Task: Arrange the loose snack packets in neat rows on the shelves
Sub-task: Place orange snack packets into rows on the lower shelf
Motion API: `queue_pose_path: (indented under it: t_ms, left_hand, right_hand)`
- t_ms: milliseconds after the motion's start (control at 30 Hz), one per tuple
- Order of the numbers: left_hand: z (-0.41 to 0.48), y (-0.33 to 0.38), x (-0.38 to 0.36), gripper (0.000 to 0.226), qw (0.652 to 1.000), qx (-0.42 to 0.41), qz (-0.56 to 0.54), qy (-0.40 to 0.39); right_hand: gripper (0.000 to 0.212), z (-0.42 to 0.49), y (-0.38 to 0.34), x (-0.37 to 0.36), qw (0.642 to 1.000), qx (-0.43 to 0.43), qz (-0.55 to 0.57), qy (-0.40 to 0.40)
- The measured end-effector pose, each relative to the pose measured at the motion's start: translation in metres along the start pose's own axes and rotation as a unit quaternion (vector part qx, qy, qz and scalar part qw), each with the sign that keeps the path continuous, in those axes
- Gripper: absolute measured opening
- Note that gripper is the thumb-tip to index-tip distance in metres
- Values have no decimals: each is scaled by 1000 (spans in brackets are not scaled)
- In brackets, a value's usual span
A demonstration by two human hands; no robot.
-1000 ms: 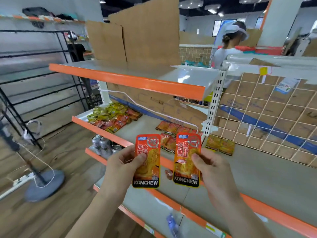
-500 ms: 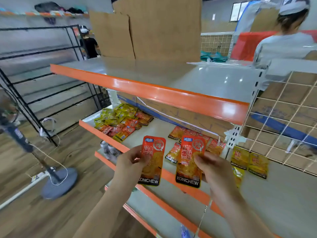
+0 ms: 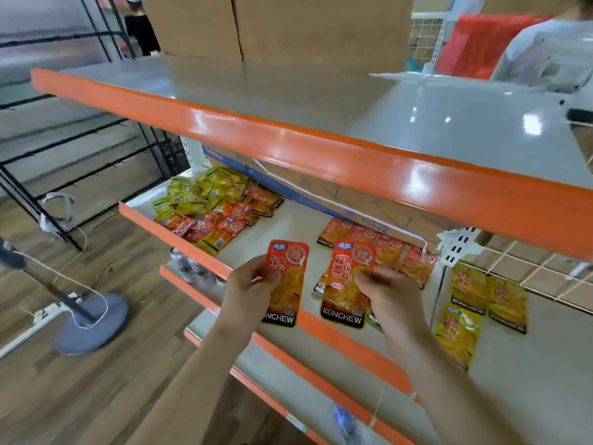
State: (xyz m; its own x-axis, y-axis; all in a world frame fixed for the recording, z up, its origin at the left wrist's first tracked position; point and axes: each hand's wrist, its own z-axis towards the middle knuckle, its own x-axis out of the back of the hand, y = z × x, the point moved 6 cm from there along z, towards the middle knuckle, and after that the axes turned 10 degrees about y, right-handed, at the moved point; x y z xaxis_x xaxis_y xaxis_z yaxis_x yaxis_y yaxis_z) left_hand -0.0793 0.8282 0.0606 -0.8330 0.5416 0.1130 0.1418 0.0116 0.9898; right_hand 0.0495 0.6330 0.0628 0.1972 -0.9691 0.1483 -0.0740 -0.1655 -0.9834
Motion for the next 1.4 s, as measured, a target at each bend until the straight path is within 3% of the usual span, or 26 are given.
queue_pose_path:
  t_ms: [433,567,667,800,1033,1167,1300,1400]
  left_hand:
    - [136,-29,-5,29,994,-20,21,-105]
    - [166,-40,-7,17,989,-67,51,-122]
    - [181,-54,-8,20,985,-97,74,-119]
    - [187,-71,-16,25,980,-109,92,-142]
    - [191,-83,-23,28,970,-141,120,-158]
    - [192,-87,-25,27,968,-132,133,-165]
    - [189,-85,-26,28,955,-183,155,-173]
    - [189,-91,-30,32,952,-177,173,-179]
  right_hand:
    - [33,38,1,-88,990,-28,-57,124]
    - [7,43,10,-106,981,2,-87,176]
    - [32,39,26,-109,973,-11,-61,224]
    - [43,39,41,-111,967,0,-94,236]
    - [29,66,47,-129,963,50,-168,206]
    - [24,75,46,-143,932,116,-282,194]
    - [19,76,64,-147,858,161,-433,225]
    - [24,72,71,-140,850,144,-438,256]
